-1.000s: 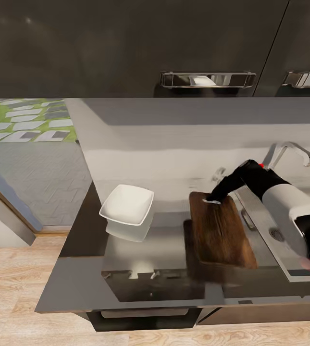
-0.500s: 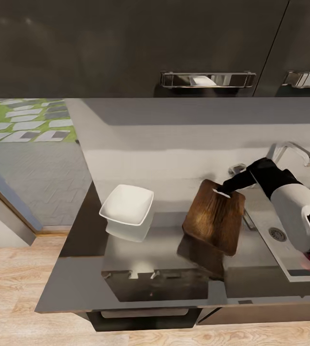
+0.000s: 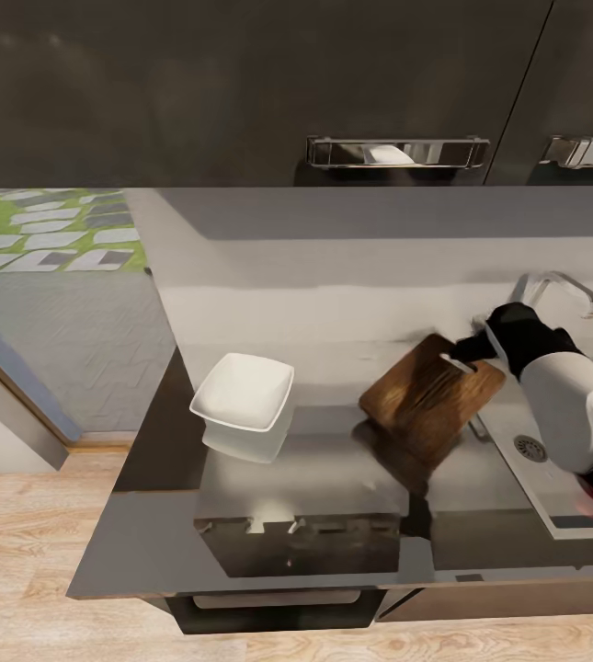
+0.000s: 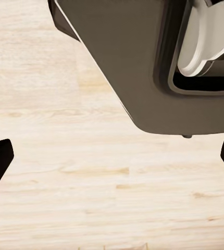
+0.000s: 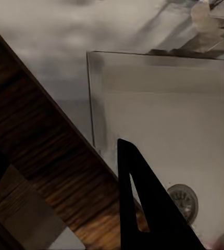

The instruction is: In the kitchen, take the Vidalia onion out of the sink, dice it on the chopping board with the paring knife, put the diced onion into the bowl on the countertop, then place both the paring knife and the chopping board into the sink.

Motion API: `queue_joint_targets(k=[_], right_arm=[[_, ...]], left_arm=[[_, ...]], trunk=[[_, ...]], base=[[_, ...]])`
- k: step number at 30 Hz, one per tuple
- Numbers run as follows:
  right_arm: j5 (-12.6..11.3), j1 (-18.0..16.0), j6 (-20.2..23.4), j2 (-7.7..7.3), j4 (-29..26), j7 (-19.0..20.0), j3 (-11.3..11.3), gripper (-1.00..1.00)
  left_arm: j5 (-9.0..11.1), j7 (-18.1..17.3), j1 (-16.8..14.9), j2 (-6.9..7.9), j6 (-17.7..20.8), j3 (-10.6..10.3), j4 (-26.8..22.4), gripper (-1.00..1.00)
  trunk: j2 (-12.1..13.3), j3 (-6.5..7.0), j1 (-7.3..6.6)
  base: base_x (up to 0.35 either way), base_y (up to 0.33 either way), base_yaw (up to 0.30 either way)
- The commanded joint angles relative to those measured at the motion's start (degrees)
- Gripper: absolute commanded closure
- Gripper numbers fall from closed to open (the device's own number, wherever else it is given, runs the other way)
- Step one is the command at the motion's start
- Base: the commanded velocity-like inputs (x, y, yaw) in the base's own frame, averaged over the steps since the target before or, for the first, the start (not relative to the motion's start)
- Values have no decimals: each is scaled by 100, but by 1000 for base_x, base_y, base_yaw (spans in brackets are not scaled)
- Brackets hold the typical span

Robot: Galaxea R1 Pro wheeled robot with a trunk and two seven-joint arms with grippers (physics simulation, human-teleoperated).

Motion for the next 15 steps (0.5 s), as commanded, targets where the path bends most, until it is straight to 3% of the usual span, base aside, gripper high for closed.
queue_joint_targets(k=[1,4,9,11,15], right_arm=[[34,-3,68,5,-4,-136,-224,100],[33,-3,140,6,0,-525,-774,100],[33,-3,353,0,2,-795,-1511,100],[37,-3,431,0,4,-830,-1687,100],[41,-3,474,11,28,-959,-1778,100]], left_arm=[[6,-14,-4,0,-34,0,7,-100],[6,-14,-4,5,-38,-1,0,-100],[6,6,-4,16,-98,-1,-7,-100],[6,20,-4,26,-300,-7,-1,-100],[6,27,-4,28,-529,-13,13,-100]], trunk=[[-10,-9,3],[-10,-9,3],[-10,-9,3],[-10,-9,3],[-10,-9,3]], base=[[0,0,0],[-7,0,0],[-141,0,0],[-274,0,0],[-311,0,0]])
